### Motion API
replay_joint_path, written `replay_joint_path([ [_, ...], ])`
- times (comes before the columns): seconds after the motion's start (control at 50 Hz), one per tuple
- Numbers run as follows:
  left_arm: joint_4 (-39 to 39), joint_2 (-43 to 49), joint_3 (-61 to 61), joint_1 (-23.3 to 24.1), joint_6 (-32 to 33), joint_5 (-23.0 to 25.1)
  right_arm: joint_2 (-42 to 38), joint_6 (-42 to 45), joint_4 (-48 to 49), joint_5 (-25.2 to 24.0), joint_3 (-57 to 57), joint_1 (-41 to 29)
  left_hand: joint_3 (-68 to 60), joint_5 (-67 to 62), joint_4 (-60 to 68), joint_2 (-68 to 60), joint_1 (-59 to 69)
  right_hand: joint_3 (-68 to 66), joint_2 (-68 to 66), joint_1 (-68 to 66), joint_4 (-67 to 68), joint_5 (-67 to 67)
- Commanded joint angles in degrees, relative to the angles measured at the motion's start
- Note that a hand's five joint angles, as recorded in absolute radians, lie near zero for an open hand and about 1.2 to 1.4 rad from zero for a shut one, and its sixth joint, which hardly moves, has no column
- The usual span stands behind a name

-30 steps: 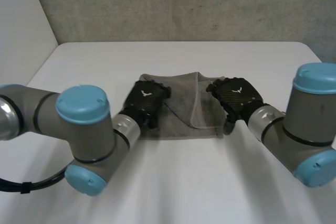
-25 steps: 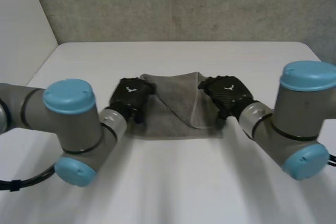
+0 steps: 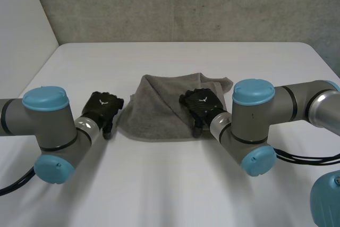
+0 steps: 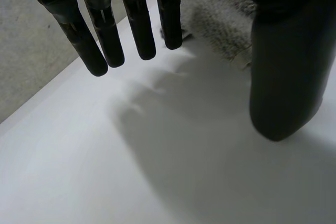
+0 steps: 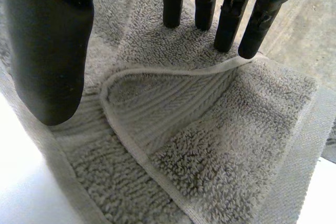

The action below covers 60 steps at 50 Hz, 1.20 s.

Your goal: Fold the towel.

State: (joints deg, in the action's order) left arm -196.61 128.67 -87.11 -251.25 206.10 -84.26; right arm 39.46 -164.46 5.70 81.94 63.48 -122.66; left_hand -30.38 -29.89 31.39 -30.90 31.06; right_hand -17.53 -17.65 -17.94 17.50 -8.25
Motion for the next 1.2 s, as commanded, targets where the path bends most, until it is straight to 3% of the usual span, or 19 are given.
replay_joint_path([
  [0.02, -1.1, 0.1, 0.2, 1.0, -1.4, 2.7, -0.7, 2.7, 1.7, 0.8, 0.1, 0.1, 3.2, 12.7, -4.2, 3.7, -3.9, -6.8, -6.7, -6.4, 6.9, -6.1],
  [0.26, -2.7, 1.8, 1.6, 2.1, -1.4, 3.1, -0.8, 2.9, 3.6, 2.1, -0.4, 0.1, -0.2, 9.3, -0.8, 0.3, -0.5, -15.8, -15.6, -15.4, 15.8, -15.0],
  [0.38, -2.7, 2.7, 2.2, 2.7, -1.3, 3.1, -1.1, 2.9, 4.0, 2.2, -0.8, 0.1, -4.7, 4.8, 3.7, -4.2, 4.1, -30.9, -30.7, -30.4, 30.9, -30.1],
  [0.44, -2.7, 3.0, 2.6, 2.9, -1.4, 3.2, -1.1, 2.8, 4.3, 2.1, -0.8, 0.1, -16.2, -6.7, 15.2, -15.7, 15.5, -44.3, -44.2, -43.9, 44.3, -43.6],
  [0.48, -2.8, 3.1, 3.1, 3.0, -1.6, 3.1, -1.1, 2.9, 4.4, 2.1, -0.8, 0.1, -36.2, -26.7, 35.2, -35.7, 35.6, -51.8, -51.6, -51.4, 51.8, -51.0],
  [0.5, -2.8, 3.1, 3.1, 3.0, -1.6, 3.1, -0.8, 2.8, 4.4, 2.1, -0.8, 0.1, -36.3, -26.8, 35.3, -35.8, 35.7, -60.6, -60.5, -60.2, 60.6, -59.9],
  [0.54, -3.2, 2.8, 3.9, 3.9, -2.4, 3.1, -0.4, 2.8, 4.4, 2.1, -0.8, 0.1, -49.6, -40.1, 48.6, -49.1, 48.9, -62.4, -62.3, -62.0, 62.5, -61.7],
  [0.66, -4.0, 0.4, 4.8, 5.1, -4.4, 2.6, 6.9, 2.5, 5.4, 2.2, -0.7, 0.6, -49.6, -40.1, 48.6, -49.1, 48.9, -62.5, -62.3, -62.1, 62.5, -61.7],
  [0.86, -3.6, -19.8, 2.7, 6.3, -17.1, 2.4, 24.0, 2.0, 5.3, 2.5, 0.5, 3.6, -49.6, -40.1, 48.6, -49.1, 48.9, -62.5, -62.3, -62.1, 62.5, -61.7],
  [1.0, -3.5, -32.6, -1.8, 7.9, -19.4, 2.8, 34.2, 2.4, -0.7, 2.2, 1.3, 8.0, -49.6, -40.1, 48.6, -49.1, 48.9, -62.5, -62.3, -62.1, 62.5, -61.7],
  [1.08, -3.5, -39.9, -4.9, 9.4, -19.5, 2.9, 36.6, 2.3, -1.8, 2.2, 0.7, 9.6, -49.6, -40.1, 48.6, -49.1, 48.9, -62.5, -62.3, -62.1, 62.5, -61.7],
  [1.2, -3.5, -42.4, -7.2, 12.1, -19.4, 3.0, 35.5, 2.7, -2.5, 2.1, -1.2, 11.1, -49.6, -40.1, 48.6, -49.1, 48.9, -62.5, -62.3, -62.1, 62.5, -61.7],
])
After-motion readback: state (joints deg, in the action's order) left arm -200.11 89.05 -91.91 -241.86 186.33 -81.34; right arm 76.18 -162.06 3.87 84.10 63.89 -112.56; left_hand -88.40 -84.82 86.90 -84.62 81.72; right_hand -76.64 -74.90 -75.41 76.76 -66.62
